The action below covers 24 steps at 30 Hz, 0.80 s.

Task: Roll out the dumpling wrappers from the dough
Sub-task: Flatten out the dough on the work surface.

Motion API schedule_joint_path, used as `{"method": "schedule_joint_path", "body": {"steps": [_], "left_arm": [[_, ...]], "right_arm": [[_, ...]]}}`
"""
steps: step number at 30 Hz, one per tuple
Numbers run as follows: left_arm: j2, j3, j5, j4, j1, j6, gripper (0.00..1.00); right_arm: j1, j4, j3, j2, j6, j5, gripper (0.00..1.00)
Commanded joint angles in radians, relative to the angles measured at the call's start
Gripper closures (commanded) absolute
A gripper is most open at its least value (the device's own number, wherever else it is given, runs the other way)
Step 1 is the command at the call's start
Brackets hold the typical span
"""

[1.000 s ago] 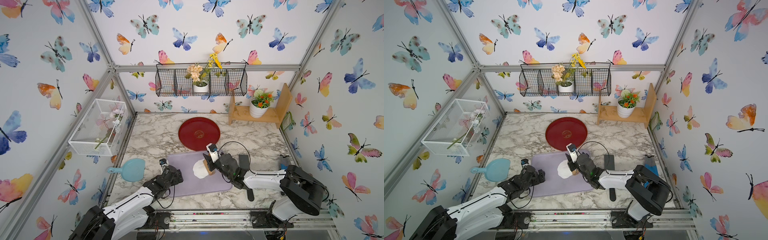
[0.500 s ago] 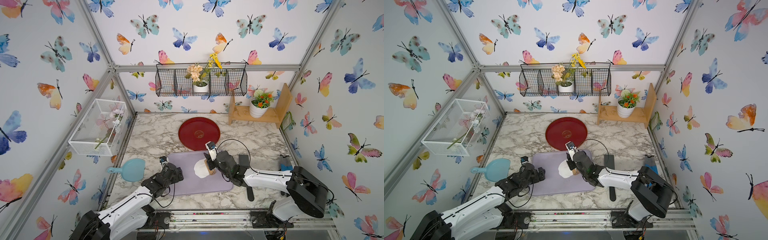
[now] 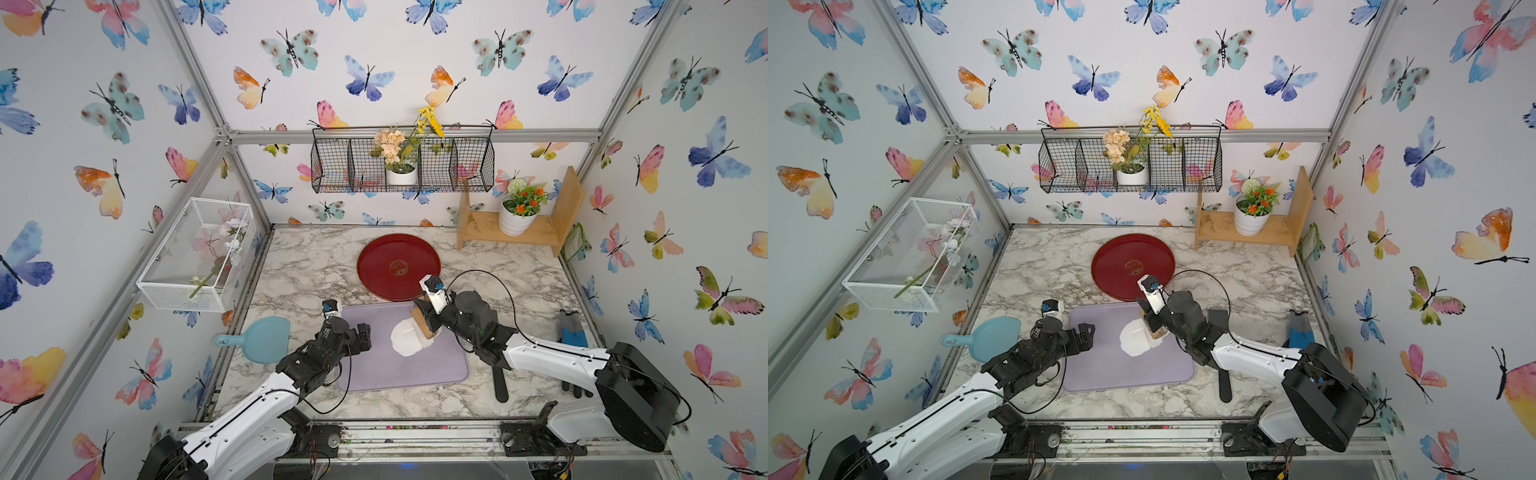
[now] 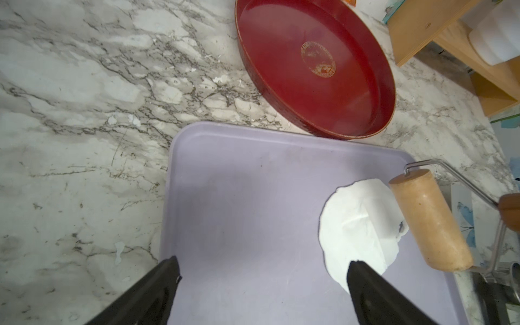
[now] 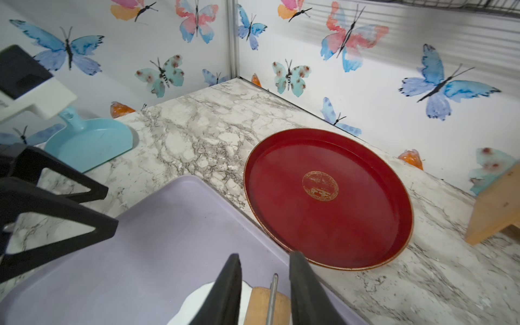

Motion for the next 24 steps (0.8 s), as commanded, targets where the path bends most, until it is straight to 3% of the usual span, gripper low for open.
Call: {"method": "schedule_joint_path", "body": {"steps": [1,10,17,24], "left_arm": [[0.004,-0.031,0.062,0.037,0.003,0.001,0.01],[0.026,-0.072,0.066,0.03,0.013,-0.033,0.0],[0.062,-0.116,0.068,0.049,0.068,-0.073,0.06],[0.113,-0.111,0.119,0.095,0.105,-0.066,0.07]], "right_arm": [[-0.073,0.127,-0.015,0.006,-0.062,-0.237,0.98],[-0.09,0.092,0.048,0.098,-0.227,-0.416,0.98],[-0.091,0.093,0.061,0.175,-0.288,-0.45,0.98],[-0.09,0.025,0.041,0.211,-0.335,-0.646,0.98]]}}
